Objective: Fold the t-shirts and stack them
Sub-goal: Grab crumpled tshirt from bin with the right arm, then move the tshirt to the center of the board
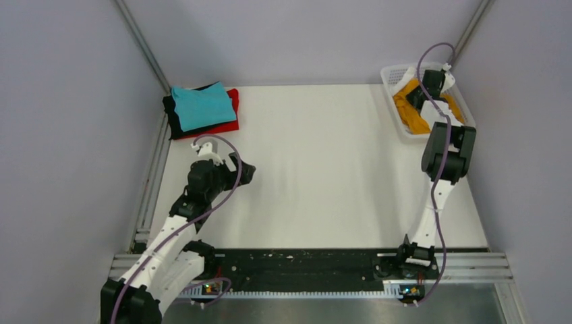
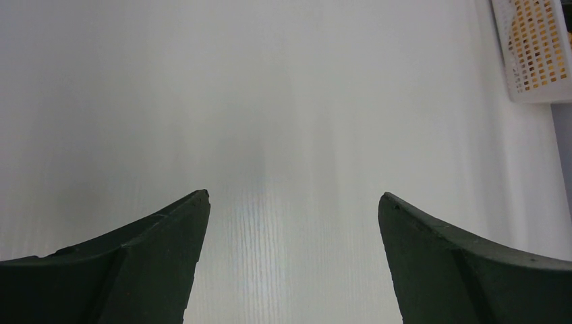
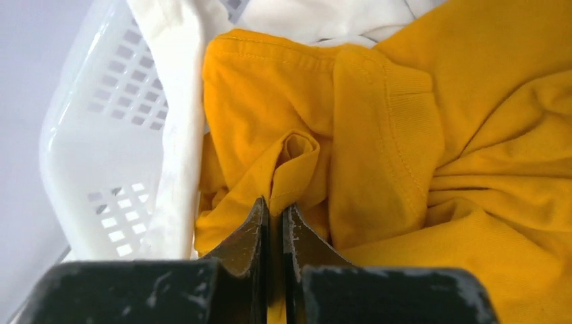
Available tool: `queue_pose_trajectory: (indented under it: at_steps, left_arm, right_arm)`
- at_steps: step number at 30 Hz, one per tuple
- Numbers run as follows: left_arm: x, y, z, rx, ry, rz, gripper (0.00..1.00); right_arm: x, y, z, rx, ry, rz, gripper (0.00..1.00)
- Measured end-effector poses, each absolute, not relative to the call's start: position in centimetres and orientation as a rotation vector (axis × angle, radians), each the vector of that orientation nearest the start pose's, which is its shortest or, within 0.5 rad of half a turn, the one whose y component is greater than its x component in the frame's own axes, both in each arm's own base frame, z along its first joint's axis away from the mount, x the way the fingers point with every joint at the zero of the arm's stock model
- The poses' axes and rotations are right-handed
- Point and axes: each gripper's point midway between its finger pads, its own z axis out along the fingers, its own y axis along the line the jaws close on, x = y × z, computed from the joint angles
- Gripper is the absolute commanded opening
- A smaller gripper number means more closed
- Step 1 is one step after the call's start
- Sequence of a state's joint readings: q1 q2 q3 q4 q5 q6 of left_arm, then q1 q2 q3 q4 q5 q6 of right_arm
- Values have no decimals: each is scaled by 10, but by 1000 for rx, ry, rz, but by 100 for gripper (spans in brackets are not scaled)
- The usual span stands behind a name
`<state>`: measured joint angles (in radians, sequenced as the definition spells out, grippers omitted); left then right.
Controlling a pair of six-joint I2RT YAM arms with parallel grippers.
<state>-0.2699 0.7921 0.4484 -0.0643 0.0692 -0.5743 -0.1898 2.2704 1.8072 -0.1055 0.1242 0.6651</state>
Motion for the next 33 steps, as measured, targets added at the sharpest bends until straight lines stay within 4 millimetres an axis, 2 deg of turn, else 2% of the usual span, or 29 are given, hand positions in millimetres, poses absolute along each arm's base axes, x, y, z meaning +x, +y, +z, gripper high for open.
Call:
queue_pose_trajectory:
  at_steps: [2,4,6,8,11,13,15,18,21,23,25,29,33]
  left_arm:
    - [278,-113,145,-262,2016,-610,99]
    - [278,-113,146,-261,2013,-612,99]
    - [277,-113,149,-259,2001,-616,99]
    - [276,-113,154,-256,1984,-622,99]
    - [275,-113,160,-254,1964,-629,99]
    - [275,-113,161,-250,1958,-635,99]
    - [274,-114,161,-246,1960,-641,99]
    - [274,-115,161,-244,1962,-645,99]
    - [273,-116,161,-242,1963,-649,99]
    - [273,-116,160,-243,1966,-651,99]
    - [273,-116,160,-245,1967,-653,99]
    - [273,-116,160,-245,1967,-652,99]
    - [273,-116,159,-246,1970,-652,99]
  right_arm:
    - [620,-113,102,913,1925,161,0]
    - [617,-110,116,867,1926,171,0]
    - [609,-106,142,813,1914,179,0]
    - [595,-101,181,760,1881,183,0]
    - [565,-93,268,665,1765,198,0]
    - [539,-86,343,589,1639,220,0]
    - [505,-72,423,496,1487,264,0]
    - [444,-38,525,326,1287,372,0]
    - [399,-4,584,178,1166,487,0]
    - [377,20,608,87,1120,579,0]
    - [364,45,617,8,1107,682,0]
    - [355,94,611,-106,1148,891,0]
    - [348,121,600,-164,1183,1028,0]
